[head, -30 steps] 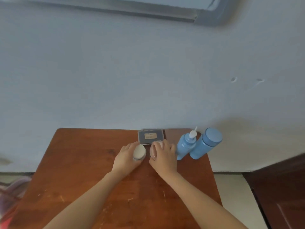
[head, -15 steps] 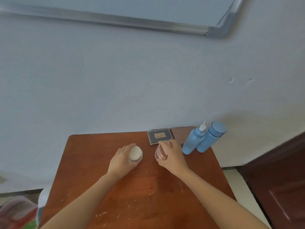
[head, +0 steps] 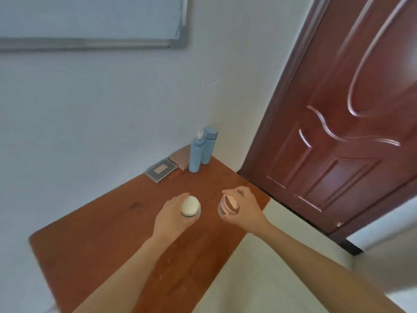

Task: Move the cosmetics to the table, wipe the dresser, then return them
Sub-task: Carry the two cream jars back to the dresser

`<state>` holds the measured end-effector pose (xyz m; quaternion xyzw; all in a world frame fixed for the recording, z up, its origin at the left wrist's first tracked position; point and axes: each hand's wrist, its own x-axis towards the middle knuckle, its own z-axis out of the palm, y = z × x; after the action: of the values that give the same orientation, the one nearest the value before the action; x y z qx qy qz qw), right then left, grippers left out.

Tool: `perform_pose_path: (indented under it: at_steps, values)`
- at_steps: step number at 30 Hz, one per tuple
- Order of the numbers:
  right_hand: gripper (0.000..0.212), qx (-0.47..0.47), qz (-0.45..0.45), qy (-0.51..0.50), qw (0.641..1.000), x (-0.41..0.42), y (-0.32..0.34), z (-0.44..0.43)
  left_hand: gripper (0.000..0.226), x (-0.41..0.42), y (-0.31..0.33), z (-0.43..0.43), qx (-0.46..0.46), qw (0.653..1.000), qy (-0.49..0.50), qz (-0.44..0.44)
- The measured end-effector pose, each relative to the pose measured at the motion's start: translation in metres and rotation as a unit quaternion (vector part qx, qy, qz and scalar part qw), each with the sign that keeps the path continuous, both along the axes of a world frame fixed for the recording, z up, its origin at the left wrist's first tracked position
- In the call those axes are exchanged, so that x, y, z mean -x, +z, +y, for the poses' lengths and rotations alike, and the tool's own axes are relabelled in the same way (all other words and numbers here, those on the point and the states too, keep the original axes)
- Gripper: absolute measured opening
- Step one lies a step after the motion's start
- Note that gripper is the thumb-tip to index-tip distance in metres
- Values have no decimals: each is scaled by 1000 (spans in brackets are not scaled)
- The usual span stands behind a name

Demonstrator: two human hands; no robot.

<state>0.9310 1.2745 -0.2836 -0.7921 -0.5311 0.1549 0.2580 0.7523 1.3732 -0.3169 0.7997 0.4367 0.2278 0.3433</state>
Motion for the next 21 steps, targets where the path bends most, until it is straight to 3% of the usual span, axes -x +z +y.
perform_pose_path:
  at_steps: [6, 12, 18, 21]
  values:
    - [52, -30, -18, -142, 989, -33, 6, -116, 62, -68, 12, -73, 6, 986, -164, -26]
    - [54, -44, -11, -290, 956, -58, 3, -274, 55, -146, 21, -181, 30, 949, -314, -32]
    - [56, -28, -34, -400, 915, -62, 4, -452, 84, -199, 18, -334, 48, 910, -409, -40]
    - [52, -45, -72, -431, 898, -58, 4, -533, 77, -215, 18, -411, 44, 888, -457, -31]
